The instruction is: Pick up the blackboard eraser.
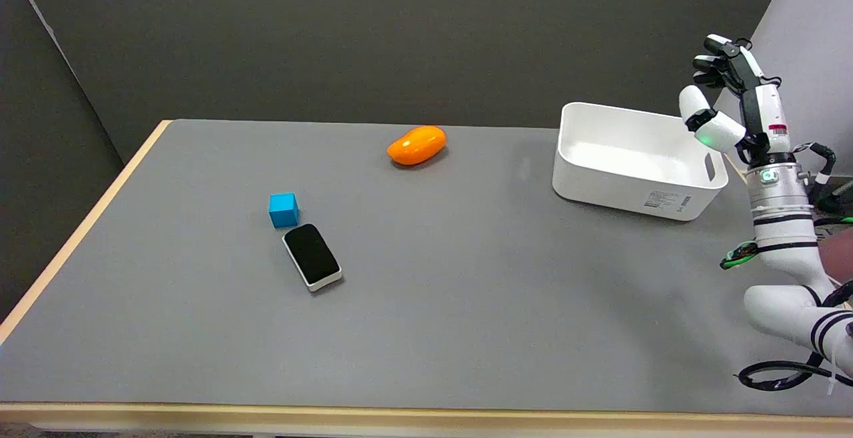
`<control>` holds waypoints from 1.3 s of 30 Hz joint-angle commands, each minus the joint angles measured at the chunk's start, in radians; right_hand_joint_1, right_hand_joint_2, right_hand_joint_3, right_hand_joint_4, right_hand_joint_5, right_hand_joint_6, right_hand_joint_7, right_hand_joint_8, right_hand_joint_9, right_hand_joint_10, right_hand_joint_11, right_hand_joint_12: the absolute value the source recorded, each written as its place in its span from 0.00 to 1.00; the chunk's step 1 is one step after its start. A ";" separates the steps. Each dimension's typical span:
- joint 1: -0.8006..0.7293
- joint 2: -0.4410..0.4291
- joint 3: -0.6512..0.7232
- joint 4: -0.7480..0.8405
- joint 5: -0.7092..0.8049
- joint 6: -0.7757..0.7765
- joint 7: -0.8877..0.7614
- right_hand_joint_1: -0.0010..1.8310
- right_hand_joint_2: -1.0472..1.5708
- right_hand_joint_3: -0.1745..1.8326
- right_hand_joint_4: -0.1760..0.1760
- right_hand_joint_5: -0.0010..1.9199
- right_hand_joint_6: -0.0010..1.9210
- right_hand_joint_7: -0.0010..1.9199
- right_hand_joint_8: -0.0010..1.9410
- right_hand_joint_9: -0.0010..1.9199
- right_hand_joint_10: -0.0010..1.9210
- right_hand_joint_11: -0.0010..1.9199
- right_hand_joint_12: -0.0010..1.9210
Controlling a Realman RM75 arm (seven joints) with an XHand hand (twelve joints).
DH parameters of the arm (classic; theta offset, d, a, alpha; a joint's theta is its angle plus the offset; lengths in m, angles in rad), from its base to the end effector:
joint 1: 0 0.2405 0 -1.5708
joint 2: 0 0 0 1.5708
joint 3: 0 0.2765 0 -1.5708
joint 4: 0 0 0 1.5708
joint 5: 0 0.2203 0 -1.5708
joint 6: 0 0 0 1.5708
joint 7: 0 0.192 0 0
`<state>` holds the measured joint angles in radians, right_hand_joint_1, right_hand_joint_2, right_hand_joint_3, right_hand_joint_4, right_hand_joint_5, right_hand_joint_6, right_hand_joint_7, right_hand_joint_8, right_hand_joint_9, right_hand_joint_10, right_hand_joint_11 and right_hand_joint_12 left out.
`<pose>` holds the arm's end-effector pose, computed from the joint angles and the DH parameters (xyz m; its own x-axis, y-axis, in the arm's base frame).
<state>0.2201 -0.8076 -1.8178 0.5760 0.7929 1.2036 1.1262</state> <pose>-0.2151 -0.3414 0.5949 0.5268 0.5945 0.6075 -0.6527 -0.1750 0.7372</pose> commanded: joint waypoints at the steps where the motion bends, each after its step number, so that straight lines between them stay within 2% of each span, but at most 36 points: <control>1: 0.053 -0.001 -0.076 -0.040 -0.019 -0.041 0.006 0.32 0.68 0.54 0.67 0.13 0.26 0.25 0.27 0.23 0.52 0.10 0.71; 7: 0.053 -0.011 -0.139 0.029 -0.046 -0.044 0.006 0.32 0.68 0.54 0.67 0.13 0.26 0.25 0.27 0.22 0.51 0.10 0.71; 11: 0.046 -0.012 -0.155 0.131 -0.132 -0.065 -0.022 0.31 0.67 0.56 0.67 0.13 0.26 0.25 0.27 0.22 0.51 0.09 0.69; 14: 0.017 -0.016 -0.157 0.290 -0.208 -0.175 -0.175 0.28 0.66 0.57 0.62 0.12 0.25 0.24 0.27 0.20 0.48 0.05 0.65; 17: -0.040 -0.032 -0.158 0.499 -0.211 -0.377 -0.349 0.30 0.65 0.57 0.42 0.11 0.25 0.18 0.27 0.12 0.41 0.00 0.55; 18: -0.051 -0.039 -0.159 0.549 -0.205 -0.427 -0.405 0.30 0.64 0.57 0.39 0.10 0.24 0.17 0.27 0.11 0.41 0.00 0.53; 20: -0.085 -0.087 -0.156 0.682 -0.165 -0.552 -0.586 0.30 0.64 0.56 0.33 0.10 0.24 0.16 0.26 0.09 0.40 0.00 0.50; 23: -0.108 -0.174 -0.168 0.773 -0.067 -0.641 -0.837 0.30 0.64 0.56 0.26 0.09 0.23 0.14 0.26 0.07 0.39 0.00 0.48; 25: -0.117 -0.219 -0.193 0.803 -0.018 -0.642 -0.972 0.29 0.63 0.56 0.22 0.08 0.23 0.14 0.25 0.06 0.39 0.00 0.47; 27: -0.122 -0.269 -0.233 0.824 0.038 -0.630 -1.107 0.30 0.65 0.51 0.20 0.09 0.20 0.16 0.22 0.06 0.41 0.00 0.46; 31: -0.110 -0.337 -0.349 0.839 0.144 -0.609 -1.290 0.29 0.63 0.56 0.17 0.09 0.24 0.17 0.28 0.10 0.42 0.00 0.51; 38: -0.079 -0.377 -0.502 0.846 0.171 -0.578 -1.335 0.30 0.64 0.55 0.16 0.09 0.25 0.19 0.30 0.12 0.44 0.00 0.52; 39: -0.079 -0.387 -0.515 0.852 0.171 -0.579 -1.333 0.31 0.65 0.53 0.17 0.11 0.24 0.20 0.28 0.12 0.46 0.00 0.52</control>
<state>0.1690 -0.9685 -2.0429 1.1449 0.7723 0.7780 0.3546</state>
